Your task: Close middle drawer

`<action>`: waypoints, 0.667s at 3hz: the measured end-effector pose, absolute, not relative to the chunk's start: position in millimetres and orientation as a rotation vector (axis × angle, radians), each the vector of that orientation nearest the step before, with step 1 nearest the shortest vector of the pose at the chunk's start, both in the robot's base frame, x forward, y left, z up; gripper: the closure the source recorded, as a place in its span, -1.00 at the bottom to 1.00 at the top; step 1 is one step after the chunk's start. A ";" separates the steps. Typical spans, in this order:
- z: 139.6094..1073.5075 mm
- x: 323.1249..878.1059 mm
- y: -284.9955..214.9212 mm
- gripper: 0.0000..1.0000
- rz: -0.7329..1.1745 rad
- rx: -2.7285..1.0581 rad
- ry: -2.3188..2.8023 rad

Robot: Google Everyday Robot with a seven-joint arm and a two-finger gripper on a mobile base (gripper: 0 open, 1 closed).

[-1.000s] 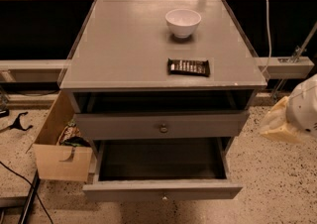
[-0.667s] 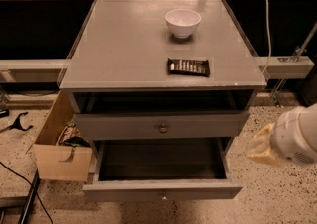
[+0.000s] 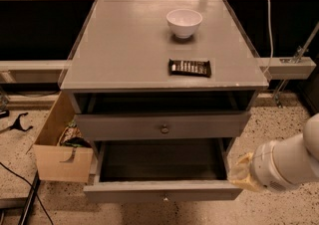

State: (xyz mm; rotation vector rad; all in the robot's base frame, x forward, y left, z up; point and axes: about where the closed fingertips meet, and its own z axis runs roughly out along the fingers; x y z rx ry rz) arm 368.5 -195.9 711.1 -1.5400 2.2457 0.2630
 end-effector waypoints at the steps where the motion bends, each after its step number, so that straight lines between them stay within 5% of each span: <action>1: 704.4 367.0 -195.0 1.00 0.271 -1.541 2.249; 2: 695.9 365.3 -197.2 1.00 0.268 -1.555 2.260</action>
Offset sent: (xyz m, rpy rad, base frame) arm -0.0044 -0.0052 -0.0274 -0.0224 0.0339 0.0083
